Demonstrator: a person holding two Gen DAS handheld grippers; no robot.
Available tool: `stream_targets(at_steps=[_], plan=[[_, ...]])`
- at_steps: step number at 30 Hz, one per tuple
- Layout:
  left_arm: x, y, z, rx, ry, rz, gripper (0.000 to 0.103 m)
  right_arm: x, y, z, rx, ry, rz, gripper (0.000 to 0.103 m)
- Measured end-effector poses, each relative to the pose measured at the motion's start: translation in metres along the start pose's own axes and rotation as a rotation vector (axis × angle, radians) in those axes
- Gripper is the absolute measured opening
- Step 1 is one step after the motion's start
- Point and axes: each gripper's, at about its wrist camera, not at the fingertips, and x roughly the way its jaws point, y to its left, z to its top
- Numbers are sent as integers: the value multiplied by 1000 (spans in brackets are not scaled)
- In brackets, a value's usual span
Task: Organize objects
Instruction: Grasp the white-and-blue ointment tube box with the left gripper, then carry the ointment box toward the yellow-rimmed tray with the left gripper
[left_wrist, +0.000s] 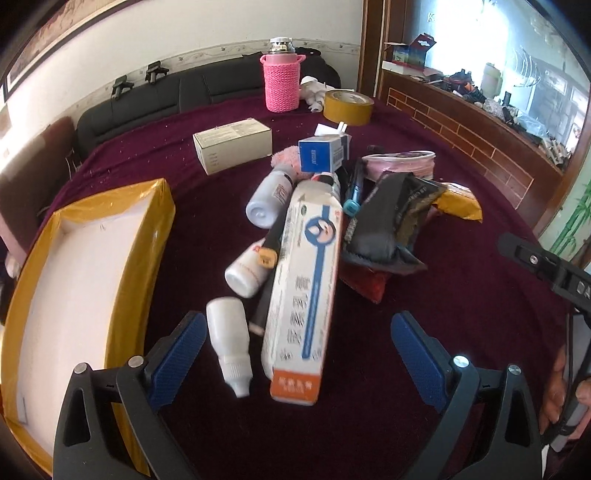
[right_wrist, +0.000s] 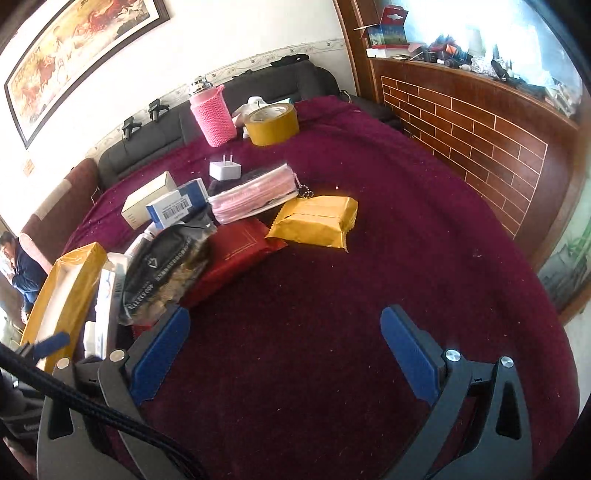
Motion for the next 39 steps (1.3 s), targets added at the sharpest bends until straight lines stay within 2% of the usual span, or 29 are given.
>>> stream_targets(at_steps=[3, 5, 6, 12, 15, 17, 19, 20, 21, 22, 27, 29, 32, 33, 35, 37, 39], plan=[[12, 0, 8, -5, 35, -11, 76, 4, -3, -5, 0, -17, 4, 103], [15, -4, 7, 10, 52, -10, 59, 6, -5, -9, 13, -9, 17, 103], [20, -8, 5, 23, 65, -9, 57, 6, -5, -8, 14, -14, 29, 103], [26, -20, 7, 39, 57, -1, 57, 6, 0, -10, -9, -26, 41, 103], [43, -25, 6, 39, 108, 25, 57, 6, 2, -10, -20, -28, 39, 103], [43, -22, 5, 15, 85, 18, 58, 5, 4, -11, -24, -31, 35, 103], [40, -17, 4, -19, 82, 3, 57, 5, 4, -12, -24, -32, 33, 103], [38, -14, 3, -37, 76, -8, 53, 6, 4, -12, -23, -31, 32, 103], [34, -9, 1, -66, 64, -38, 48, 6, 4, -12, -22, -29, 30, 103], [31, -6, 0, -79, 60, -52, 33, 6, 4, -12, -23, -26, 28, 103], [6, 1, -8, -114, 9, -126, 30, 8, 6, -12, -26, -14, 20, 103], [6, -1, -9, -112, 23, -148, 31, 9, 6, -13, -29, -10, 14, 103], [13, -2, -6, -119, 22, -93, 34, 11, 8, -13, -36, 0, 2, 103], [22, -2, -5, -124, 43, -99, 34, 11, 8, -13, -37, 0, 1, 103], [27, 0, -7, -145, 53, -127, 33, 10, 8, -13, -35, -2, -3, 103], [20, 2, -9, -157, 46, -160, 27, 10, 7, -14, -31, -1, -7, 103], [5, 10, -12, -183, 12, -202, 27, 11, 7, -13, -37, 10, -3, 103]])
